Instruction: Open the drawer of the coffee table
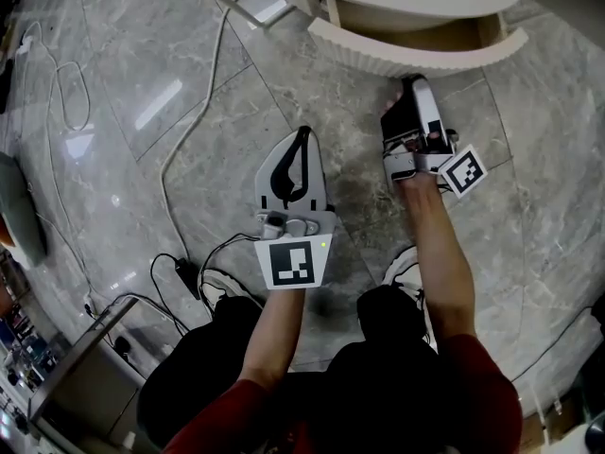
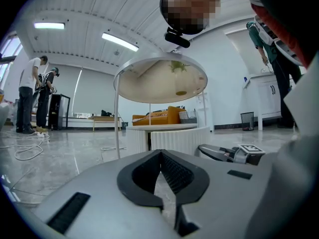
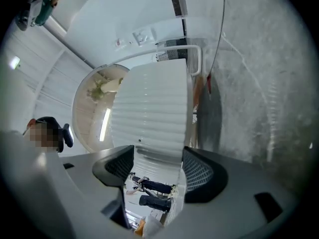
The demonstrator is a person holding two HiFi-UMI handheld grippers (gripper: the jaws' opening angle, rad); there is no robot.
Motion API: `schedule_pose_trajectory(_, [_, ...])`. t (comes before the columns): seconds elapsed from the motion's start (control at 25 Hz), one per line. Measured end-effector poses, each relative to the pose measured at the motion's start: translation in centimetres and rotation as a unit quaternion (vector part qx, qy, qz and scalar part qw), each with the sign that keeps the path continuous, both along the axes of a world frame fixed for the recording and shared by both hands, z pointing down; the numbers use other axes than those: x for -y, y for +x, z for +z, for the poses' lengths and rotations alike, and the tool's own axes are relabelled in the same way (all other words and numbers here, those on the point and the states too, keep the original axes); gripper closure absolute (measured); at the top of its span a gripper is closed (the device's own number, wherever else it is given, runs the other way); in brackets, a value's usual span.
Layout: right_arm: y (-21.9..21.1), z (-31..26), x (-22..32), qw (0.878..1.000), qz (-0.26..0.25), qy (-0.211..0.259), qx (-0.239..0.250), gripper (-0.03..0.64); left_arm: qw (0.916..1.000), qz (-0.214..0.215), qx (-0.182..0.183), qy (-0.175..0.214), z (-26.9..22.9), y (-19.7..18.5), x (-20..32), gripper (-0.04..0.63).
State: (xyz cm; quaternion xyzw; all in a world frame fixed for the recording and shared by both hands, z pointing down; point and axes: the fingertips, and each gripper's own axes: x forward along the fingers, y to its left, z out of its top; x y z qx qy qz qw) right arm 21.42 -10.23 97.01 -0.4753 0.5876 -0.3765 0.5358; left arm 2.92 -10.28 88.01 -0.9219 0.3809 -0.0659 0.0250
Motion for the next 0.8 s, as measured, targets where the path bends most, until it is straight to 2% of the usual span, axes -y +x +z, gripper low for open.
schedule_pose_trajectory(0.16, [-1.6, -0.1, -3.4, 1.000, -0.015, -0.020, -0.014, 0.293, 1.0000, -0.001, -0.003, 0.002, 0.0, -0.3, -0.2, 0.581])
schedule_pose_trajectory(0.8, [-4.7, -0.3, -11.3, 0.999, -0.011, -0.043, 0.003, 0.293, 1.0000, 0.007, -0.001, -0.007, 1.3, -1.5, -1.9, 0.581])
